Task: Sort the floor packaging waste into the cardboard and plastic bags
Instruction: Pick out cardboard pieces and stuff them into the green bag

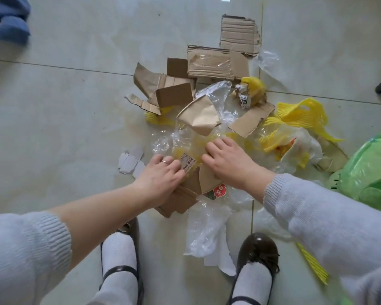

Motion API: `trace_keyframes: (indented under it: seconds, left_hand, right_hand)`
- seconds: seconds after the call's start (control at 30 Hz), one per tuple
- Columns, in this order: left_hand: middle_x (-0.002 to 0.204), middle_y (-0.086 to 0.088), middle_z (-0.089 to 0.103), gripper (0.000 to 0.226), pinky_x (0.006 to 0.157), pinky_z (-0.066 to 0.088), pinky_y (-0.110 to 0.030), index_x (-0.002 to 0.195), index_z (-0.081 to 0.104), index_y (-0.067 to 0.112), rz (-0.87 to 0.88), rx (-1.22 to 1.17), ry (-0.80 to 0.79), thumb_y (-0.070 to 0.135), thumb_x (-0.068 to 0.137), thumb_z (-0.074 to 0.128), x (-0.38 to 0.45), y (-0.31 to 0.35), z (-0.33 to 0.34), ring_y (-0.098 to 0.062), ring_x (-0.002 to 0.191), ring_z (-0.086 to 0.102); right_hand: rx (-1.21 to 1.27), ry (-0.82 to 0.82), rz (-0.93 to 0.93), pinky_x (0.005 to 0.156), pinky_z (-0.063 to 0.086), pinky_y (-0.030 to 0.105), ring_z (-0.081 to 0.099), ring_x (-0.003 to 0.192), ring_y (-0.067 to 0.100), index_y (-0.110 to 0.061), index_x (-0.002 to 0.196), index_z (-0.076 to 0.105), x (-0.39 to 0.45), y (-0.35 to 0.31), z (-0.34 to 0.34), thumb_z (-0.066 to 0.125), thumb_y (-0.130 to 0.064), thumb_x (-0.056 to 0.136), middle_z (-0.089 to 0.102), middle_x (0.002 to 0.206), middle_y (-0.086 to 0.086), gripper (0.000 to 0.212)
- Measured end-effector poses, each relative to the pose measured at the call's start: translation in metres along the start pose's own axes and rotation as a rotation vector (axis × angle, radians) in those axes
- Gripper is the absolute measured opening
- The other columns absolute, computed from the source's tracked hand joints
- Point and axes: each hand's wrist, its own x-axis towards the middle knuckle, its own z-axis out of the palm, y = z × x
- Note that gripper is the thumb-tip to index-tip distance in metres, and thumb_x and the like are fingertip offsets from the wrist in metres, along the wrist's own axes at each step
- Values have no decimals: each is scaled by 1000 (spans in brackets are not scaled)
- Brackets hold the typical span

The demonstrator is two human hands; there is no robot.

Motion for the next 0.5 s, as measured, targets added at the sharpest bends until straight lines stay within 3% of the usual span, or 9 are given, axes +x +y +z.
trace_keyframes:
  seconds: [0.1,0.17,0.33,0.5]
  left_hand:
    - [96,-3,57,38,73,42,-36,95,55,17,-67,-158,-165,42,70,68,2,8,-6,-27,92,57]
    - [105,-4,55,35,72,39,-34,105,48,15,-143,-247,-307,40,82,57,4,11,-10,-28,98,56]
    - [85,-5,52,22,58,37,-33,105,43,13,-148,-275,-376,26,88,48,2,13,-22,-28,73,48]
    - [84,-5,51,17,59,37,-32,103,44,16,-142,-268,-428,26,90,49,4,-3,-47,-28,72,47]
  right_hand:
    - [41,0,-8,73,46,37,60,79,30,-10,88,57,-3,-1,3,72,-17,63,62,84,9,30]
    - [92,-25,0,79,42,38,61,89,28,-11,98,53,-7,-2,1,62,-15,76,65,94,7,25]
    - [184,-83,33,81,36,35,58,104,22,-14,108,43,-16,2,-3,58,-23,85,61,110,2,28]
    - [306,-145,105,59,38,31,53,84,22,-18,102,45,-23,13,-12,60,-30,86,58,98,0,24]
